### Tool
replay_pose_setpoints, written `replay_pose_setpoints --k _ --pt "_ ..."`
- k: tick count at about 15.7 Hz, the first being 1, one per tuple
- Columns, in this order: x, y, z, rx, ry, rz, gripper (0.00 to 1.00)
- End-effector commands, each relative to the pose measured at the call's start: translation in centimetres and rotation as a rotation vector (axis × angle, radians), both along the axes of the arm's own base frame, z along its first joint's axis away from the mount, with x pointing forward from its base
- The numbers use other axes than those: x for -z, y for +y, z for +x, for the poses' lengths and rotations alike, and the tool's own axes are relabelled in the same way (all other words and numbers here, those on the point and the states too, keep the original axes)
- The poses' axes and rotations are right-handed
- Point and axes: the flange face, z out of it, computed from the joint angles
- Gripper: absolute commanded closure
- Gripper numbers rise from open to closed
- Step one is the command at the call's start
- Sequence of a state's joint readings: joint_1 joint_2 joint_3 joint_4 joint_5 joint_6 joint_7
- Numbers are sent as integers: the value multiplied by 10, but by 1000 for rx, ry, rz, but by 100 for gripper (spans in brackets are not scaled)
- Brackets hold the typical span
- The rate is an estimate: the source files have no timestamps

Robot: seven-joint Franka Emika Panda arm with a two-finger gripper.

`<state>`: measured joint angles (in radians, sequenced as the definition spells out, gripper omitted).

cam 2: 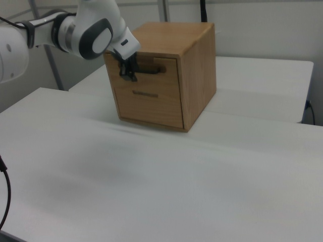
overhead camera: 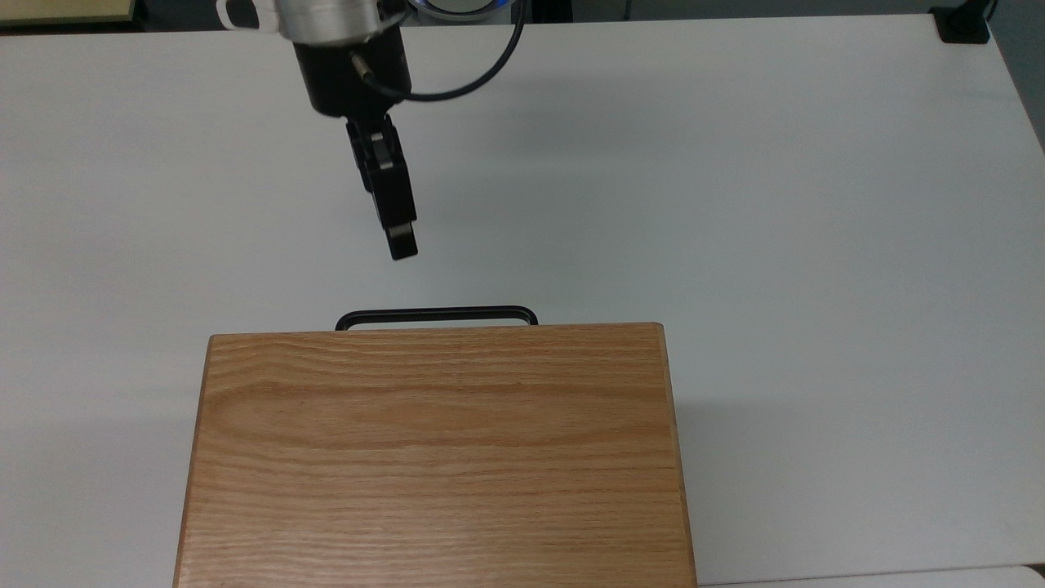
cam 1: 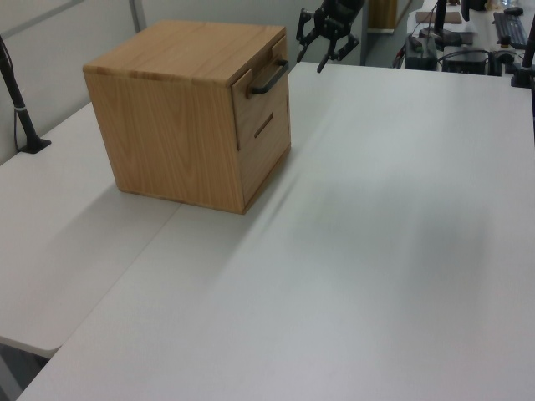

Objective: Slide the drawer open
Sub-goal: 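Lower the gripper onto the black drawer handle and close on it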

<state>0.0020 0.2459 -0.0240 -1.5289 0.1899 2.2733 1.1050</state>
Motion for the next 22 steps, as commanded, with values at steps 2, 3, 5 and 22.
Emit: replay_pose_setpoints --k 2,3,5,22 --pt "19 3 15 64 -37 48 48" --pt "15 2 18 67 -52 50 48" --pt "21 3 23 73 -64 50 48" --pt "34 16 40 88 -136 88 69"
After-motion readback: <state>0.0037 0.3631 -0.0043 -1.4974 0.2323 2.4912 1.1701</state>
